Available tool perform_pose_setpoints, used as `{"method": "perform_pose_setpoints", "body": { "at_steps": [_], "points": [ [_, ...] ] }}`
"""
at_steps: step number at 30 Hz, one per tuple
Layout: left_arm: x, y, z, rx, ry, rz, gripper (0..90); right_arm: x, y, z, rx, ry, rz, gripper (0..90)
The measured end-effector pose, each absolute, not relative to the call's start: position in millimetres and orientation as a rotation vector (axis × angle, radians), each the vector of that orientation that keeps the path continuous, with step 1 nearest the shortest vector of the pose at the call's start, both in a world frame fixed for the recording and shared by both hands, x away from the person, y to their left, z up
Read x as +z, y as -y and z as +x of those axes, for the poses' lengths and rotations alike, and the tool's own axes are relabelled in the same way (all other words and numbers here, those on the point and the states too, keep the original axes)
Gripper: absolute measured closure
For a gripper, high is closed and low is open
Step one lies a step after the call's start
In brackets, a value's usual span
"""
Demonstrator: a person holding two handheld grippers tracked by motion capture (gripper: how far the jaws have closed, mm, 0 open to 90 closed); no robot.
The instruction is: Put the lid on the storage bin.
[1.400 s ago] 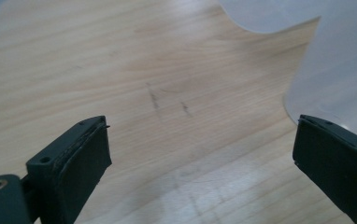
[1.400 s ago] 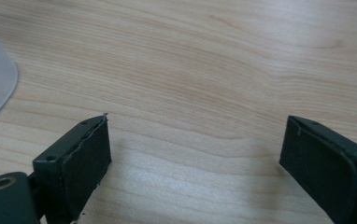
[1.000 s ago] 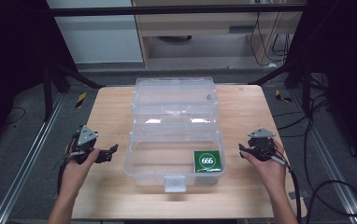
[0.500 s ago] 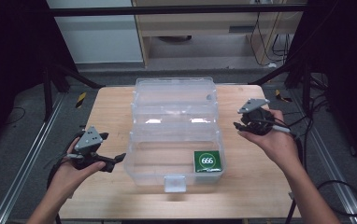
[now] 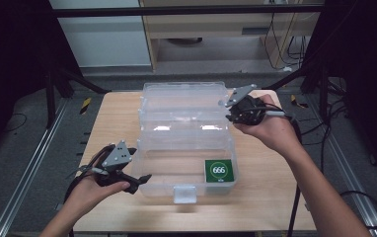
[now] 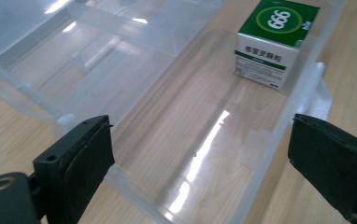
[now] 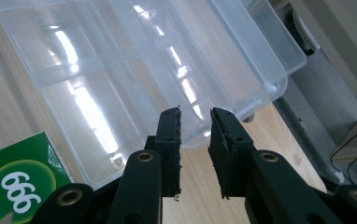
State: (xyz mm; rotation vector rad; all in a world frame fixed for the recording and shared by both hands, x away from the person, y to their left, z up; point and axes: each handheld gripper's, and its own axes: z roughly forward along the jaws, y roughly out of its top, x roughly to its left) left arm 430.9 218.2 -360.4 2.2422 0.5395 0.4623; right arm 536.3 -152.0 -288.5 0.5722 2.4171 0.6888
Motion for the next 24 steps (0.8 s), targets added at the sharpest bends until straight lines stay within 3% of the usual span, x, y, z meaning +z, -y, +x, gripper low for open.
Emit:
{"method": "perform_pose_setpoints", "body": {
  "at_steps": [4, 15, 20, 24],
  "points": [
    [-360.3, -208.5, 423.1, 0.447, -0.481, 2.271, 5.4, -288.4, 134.9, 544.0, 0.687, -2.442, 0.501, 70.9],
    [-373.0, -195.6, 424.1, 0.361, -0.408, 2.384, 5.4, -296.0, 100.4, 569.2, 0.586, -2.544, 0.387, 52.9],
    [-377.5, -193.5, 426.9, 0.332, -0.387, 2.407, 11.7, -301.3, 97.4, 577.1, 0.551, -2.58, 0.371, 54.2],
    [-382.8, -191.2, 426.4, 0.316, -0.372, 2.447, 18.9, -304.1, 94.4, 578.9, 0.497, -2.607, 0.298, 61.5]
  ]
}}
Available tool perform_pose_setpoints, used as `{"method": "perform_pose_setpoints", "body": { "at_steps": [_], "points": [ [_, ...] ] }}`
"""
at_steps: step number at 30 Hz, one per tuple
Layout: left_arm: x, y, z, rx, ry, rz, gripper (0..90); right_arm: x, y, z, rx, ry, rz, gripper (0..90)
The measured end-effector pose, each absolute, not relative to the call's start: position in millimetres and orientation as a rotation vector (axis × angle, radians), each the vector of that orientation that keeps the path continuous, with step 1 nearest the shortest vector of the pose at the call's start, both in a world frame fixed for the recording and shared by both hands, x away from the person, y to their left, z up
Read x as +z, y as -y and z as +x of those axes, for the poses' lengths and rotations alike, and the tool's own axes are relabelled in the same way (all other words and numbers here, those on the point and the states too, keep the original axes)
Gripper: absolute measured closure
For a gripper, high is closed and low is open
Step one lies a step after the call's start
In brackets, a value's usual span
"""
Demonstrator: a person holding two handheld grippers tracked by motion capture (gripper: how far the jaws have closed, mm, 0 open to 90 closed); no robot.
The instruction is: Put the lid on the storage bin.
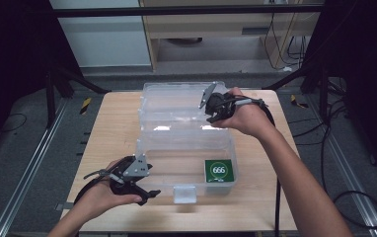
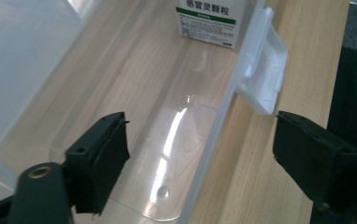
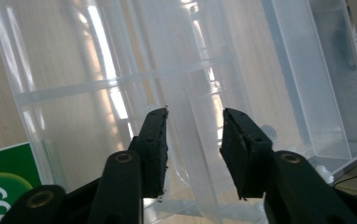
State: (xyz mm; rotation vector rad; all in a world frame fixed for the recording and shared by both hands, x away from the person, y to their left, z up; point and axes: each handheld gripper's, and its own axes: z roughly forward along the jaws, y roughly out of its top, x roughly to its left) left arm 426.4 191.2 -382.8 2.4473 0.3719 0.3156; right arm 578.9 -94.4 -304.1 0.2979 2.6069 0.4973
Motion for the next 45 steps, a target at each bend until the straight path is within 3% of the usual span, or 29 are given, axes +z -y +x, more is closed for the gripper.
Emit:
{"method": "perform_pose_setpoints", "body": {
  "at_steps": [14, 19, 22, 33, 40, 45],
  "points": [
    [-397.1, -186.0, 427.1, 0.283, -0.339, 2.532, 27.7, -306.7, 81.8, 579.5, 0.427, -2.638, 0.211, 75.4],
    [-403.2, -185.7, 431.2, 0.263, -0.338, 2.555, 40.6, -306.9, 83.2, 582.1, 0.438, -2.646, 0.212, 76.9],
    [-405.8, -186.0, 432.4, 0.254, -0.341, 2.559, 42.8, -306.6, 83.4, 582.1, 0.436, -2.649, 0.212, 77.1],
    [-411.6, -187.6, 438.0, 0.241, -0.356, 2.541, 66.3, -306.9, 84.7, 582.2, 0.434, -2.649, 0.212, 78.2],
    [-412.3, -186.7, 440.5, 0.198, -0.346, 2.552, 76.0, -306.8, 84.9, 584.0, 0.439, -2.659, 0.21, 78.6],
    [-413.2, -186.7, 447.1, 0.186, -0.377, 2.537, 76.1, -306.0, 85.3, 587.2, 0.431, -2.652, 0.22, 79.3]
  ]
}}
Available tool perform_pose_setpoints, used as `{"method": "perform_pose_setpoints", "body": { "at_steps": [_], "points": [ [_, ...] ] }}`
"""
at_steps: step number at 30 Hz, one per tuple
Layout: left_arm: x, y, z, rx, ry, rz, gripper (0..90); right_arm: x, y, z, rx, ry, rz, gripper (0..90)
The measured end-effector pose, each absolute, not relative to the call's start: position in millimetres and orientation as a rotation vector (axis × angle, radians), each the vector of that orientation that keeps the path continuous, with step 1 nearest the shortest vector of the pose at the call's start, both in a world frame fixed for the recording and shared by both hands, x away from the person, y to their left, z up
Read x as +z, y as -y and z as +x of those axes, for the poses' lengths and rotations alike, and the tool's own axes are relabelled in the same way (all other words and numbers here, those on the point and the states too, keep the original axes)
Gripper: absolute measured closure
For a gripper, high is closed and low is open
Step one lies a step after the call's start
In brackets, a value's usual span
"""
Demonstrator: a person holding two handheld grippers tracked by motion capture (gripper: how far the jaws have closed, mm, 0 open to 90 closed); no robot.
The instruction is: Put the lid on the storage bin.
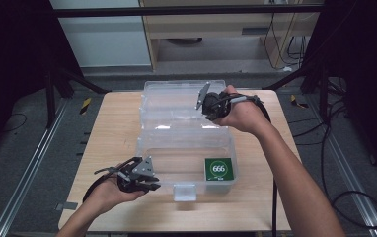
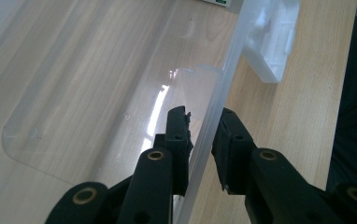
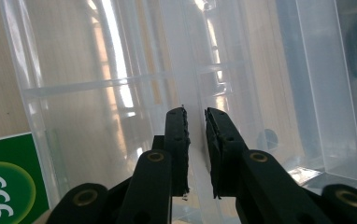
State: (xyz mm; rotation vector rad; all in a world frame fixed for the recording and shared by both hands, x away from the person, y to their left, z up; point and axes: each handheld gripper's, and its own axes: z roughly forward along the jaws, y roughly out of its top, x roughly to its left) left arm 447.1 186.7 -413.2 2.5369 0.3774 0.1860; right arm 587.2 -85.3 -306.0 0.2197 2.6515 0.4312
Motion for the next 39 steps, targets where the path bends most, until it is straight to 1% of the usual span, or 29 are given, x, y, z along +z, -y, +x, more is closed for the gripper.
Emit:
{"method": "perform_pose_setpoints", "body": {
  "at_steps": [9, 20, 39],
  "points": [
    [-414.0, -185.6, 450.2, 0.192, -0.378, 2.532, 76.5, -305.3, 78.3, 590.0, 0.397, -2.654, 0.197, 81.5],
    [-415.4, -183.8, 447.2, 0.238, -0.407, 2.521, 75.9, -299.8, 71.9, 583.5, 0.326, -2.677, 0.104, 85.7],
    [-418.1, -184.7, 445.5, 0.233, -0.448, 2.492, 75.0, -294.7, 72.7, 561.5, 0.372, -2.651, 0.065, 86.3]
  ]
}}
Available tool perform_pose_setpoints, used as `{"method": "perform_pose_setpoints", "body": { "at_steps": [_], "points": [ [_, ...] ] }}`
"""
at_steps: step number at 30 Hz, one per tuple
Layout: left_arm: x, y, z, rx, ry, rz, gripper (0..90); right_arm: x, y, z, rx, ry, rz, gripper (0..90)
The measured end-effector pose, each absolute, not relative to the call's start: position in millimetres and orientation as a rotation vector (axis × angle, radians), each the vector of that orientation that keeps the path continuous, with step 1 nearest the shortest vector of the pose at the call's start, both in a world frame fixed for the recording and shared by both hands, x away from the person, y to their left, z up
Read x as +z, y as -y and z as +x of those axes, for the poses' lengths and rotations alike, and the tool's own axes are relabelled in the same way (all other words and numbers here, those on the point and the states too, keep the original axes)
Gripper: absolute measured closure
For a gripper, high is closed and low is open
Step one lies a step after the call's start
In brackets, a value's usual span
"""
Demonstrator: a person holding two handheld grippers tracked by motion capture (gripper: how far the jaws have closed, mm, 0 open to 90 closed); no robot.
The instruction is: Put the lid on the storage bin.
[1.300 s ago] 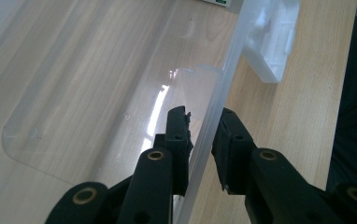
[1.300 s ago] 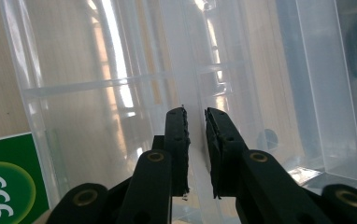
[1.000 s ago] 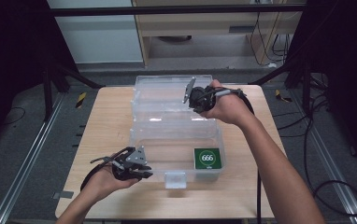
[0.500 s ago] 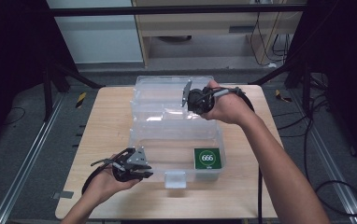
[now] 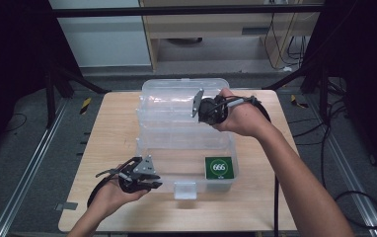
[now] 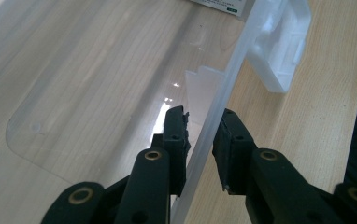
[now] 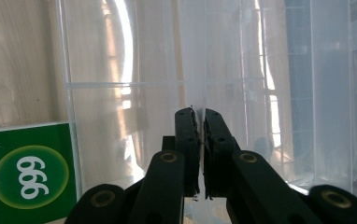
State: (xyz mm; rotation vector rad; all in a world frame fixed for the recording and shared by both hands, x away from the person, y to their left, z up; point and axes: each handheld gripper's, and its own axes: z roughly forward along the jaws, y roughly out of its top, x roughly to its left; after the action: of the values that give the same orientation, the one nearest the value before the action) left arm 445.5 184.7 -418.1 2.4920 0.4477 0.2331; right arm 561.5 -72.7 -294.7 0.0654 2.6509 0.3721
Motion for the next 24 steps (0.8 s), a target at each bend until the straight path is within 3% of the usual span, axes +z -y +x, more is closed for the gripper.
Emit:
{"method": "perform_pose_setpoints", "body": {
  "at_steps": [24],
  "points": [
    [-421.0, -181.4, 438.9, 0.304, -0.455, 2.487, 72.6, -295.3, 78.8, 531.3, 0.417, -2.59, 0.027, 85.6]
  ]
}}
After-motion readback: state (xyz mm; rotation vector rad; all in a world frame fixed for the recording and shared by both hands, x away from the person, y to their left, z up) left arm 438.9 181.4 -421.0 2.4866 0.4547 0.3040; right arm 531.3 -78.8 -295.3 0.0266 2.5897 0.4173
